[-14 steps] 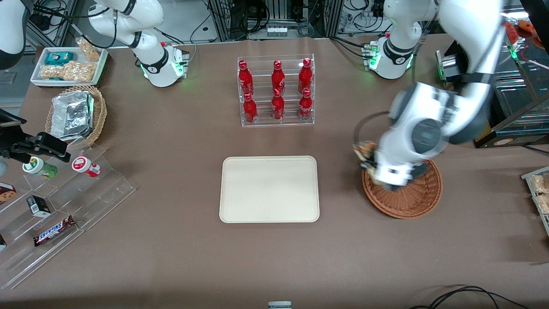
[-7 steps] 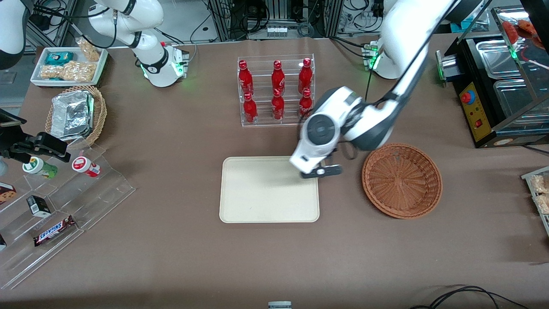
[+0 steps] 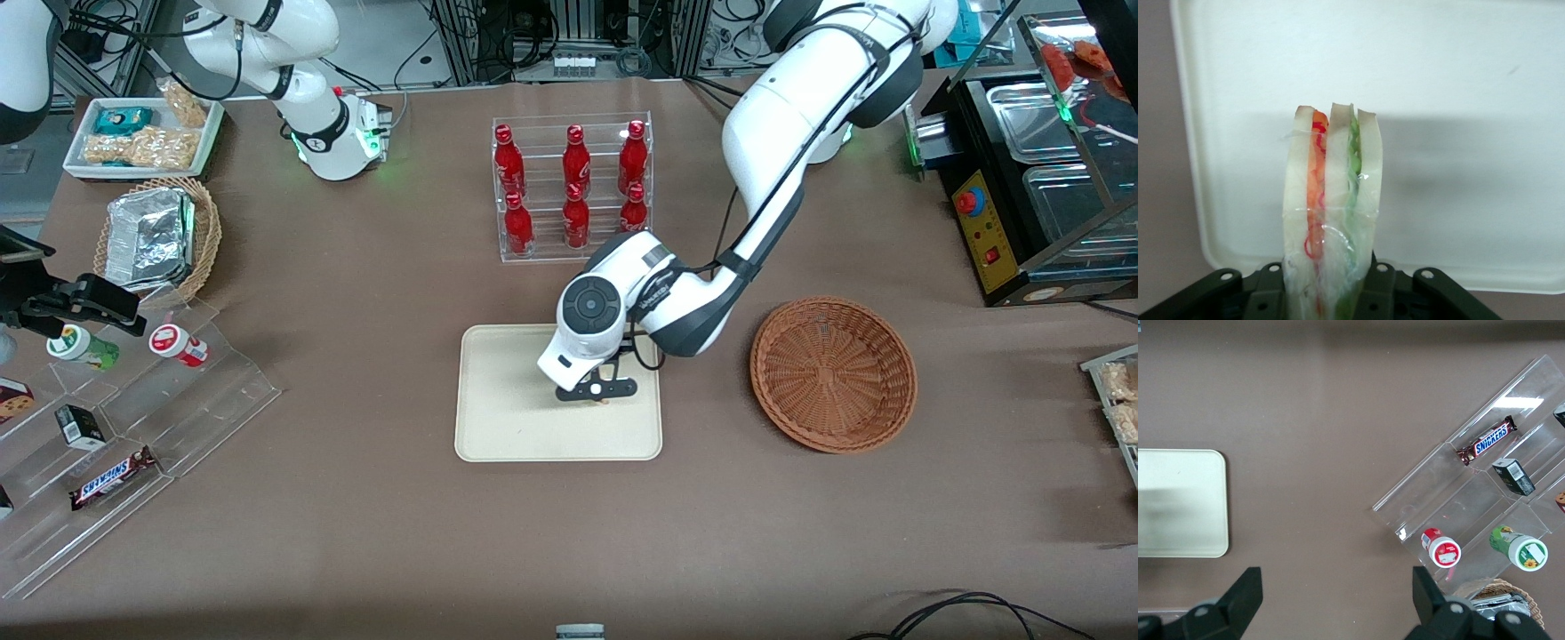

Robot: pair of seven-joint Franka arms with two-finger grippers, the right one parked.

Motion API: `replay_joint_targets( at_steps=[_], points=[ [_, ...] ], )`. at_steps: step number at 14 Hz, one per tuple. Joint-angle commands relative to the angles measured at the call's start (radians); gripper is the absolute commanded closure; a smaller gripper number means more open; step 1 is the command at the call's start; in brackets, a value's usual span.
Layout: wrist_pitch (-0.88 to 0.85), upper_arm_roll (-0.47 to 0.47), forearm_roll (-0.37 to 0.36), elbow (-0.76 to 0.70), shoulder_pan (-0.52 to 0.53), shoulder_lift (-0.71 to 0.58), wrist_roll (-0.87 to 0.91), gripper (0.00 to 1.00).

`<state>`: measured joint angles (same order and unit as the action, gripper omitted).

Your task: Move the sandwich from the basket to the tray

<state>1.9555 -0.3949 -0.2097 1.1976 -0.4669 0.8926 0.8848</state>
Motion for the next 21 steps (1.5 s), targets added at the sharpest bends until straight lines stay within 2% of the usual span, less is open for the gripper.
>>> replay_joint_targets(
  at_steps=[1, 3, 6, 7, 8, 10, 13, 15, 19, 21],
  points=[
    [-0.001, 0.013, -0.042, -0.107, -0.050, 0.063, 0.023, 0.45],
    [0.045, 0.011, -0.053, -0.105, -0.058, 0.068, 0.028, 0.42],
    [0.049, 0.011, -0.057, -0.105, -0.073, 0.071, 0.031, 0.30],
    [0.046, 0.013, -0.059, -0.105, -0.073, 0.069, 0.029, 0.18],
    [0.042, 0.018, -0.077, -0.104, -0.073, 0.065, 0.031, 0.00],
    [-0.016, 0.040, -0.122, -0.105, -0.070, 0.027, 0.036, 0.00],
    [-0.128, 0.033, -0.105, -0.102, 0.003, -0.075, 0.030, 0.00],
    [-0.177, 0.031, -0.047, -0.095, 0.062, -0.151, 0.005, 0.00],
    [-0.340, 0.031, 0.099, -0.076, 0.229, -0.274, -0.203, 0.00],
    [-0.368, 0.031, 0.163, -0.076, 0.324, -0.312, -0.296, 0.00]
  ],
)
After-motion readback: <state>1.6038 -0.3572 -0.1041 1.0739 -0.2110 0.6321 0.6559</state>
